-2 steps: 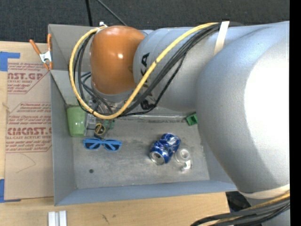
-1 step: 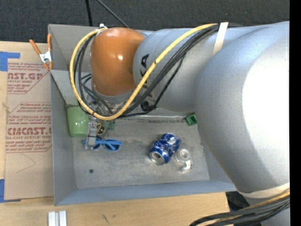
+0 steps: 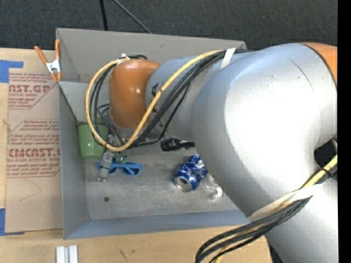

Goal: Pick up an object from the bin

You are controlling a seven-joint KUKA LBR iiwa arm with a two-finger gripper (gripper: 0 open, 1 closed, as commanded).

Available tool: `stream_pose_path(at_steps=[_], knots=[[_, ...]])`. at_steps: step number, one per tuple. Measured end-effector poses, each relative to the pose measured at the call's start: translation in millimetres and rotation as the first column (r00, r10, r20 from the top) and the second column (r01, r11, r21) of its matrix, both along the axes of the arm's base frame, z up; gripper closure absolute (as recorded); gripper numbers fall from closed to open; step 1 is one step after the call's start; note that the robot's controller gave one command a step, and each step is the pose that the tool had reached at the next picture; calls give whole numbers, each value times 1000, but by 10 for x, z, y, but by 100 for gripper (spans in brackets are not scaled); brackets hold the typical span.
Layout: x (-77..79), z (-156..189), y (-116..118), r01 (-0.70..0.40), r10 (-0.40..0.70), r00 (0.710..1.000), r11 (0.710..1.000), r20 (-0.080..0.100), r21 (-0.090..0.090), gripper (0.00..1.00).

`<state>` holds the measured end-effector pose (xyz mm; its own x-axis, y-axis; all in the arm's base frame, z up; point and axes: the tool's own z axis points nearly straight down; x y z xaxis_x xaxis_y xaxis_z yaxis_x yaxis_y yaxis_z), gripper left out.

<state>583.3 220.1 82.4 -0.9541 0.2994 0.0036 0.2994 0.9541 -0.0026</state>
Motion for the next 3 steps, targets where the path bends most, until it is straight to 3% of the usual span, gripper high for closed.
stream_pose_path(at_steps=[1, 2, 3], knots=[[13, 33, 12, -1, 1, 1000, 1000, 5, 2, 100], [-274, 1135, 17, -4, 3, 1000, 1000, 12, 6, 100], [-460, 682, 127, 448, -448, 894, 894, 2, -1, 100]])
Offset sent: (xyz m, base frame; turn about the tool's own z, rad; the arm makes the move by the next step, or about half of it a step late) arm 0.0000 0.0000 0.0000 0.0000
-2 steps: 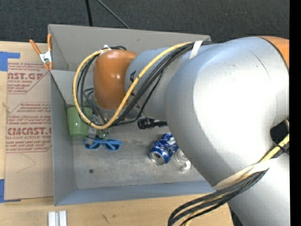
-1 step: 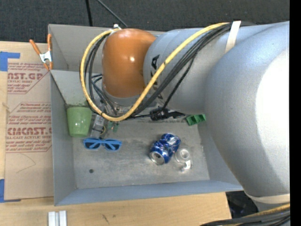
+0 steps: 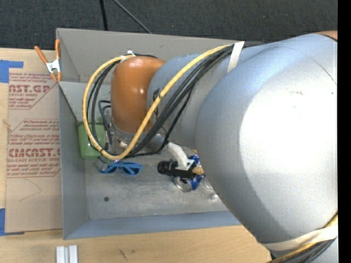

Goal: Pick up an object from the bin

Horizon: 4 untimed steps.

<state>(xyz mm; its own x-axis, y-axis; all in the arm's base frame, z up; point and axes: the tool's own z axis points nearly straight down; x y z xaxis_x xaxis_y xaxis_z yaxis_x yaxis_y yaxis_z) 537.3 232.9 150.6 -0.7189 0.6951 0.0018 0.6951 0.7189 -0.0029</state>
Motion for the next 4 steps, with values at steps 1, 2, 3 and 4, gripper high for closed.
stream_pose_path(at_steps=[1, 2, 3, 4], knots=[[291, 842, -42, 9, -9, 1000, 1000, 13, 4, 100], [466, -148, -116, 146, -146, 989, 989, -2, -4, 100], [513, 358, -232, -54, 54, 999, 999, 7, 1, 100], [-443, -397, -54, -456, 456, 890, 890, -2, 2, 100]])
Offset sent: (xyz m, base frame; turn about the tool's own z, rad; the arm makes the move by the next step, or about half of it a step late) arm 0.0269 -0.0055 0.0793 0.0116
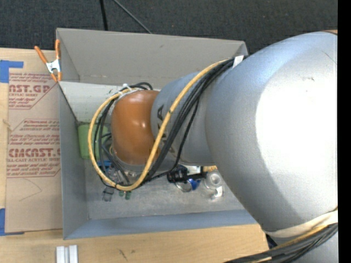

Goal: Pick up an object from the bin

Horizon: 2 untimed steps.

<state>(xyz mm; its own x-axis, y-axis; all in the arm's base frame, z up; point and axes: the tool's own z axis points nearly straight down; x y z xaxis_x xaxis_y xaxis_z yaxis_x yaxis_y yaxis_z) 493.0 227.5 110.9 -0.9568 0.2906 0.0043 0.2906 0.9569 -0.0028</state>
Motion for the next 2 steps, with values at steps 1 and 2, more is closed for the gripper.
stream_pose_path(at_steps=[1, 2], knots=[[18, 16, -2, 2, -2, 1000, 1000, 4, 2, 0], [-26, -366, 82, 15, -15, 1000, 1000, 1, 1, 0]])
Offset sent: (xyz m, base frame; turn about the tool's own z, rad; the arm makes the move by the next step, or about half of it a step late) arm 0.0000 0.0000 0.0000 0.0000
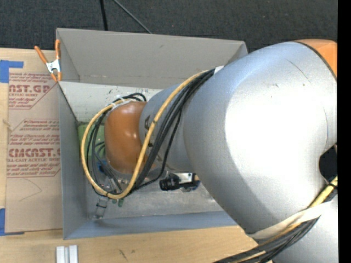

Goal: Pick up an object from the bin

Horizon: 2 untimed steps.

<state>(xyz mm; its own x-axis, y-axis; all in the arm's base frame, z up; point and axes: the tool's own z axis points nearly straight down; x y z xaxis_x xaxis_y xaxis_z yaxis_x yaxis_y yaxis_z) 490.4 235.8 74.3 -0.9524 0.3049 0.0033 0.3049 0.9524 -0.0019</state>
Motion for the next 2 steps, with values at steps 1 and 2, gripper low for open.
stream_pose_path(at_steps=[1, 2], knots=[[-36, 1188, -606, 101, -101, 995, 995, 11, 2, 0], [542, -5, -1095, 170, -170, 986, 986, 0, -4, 0]])
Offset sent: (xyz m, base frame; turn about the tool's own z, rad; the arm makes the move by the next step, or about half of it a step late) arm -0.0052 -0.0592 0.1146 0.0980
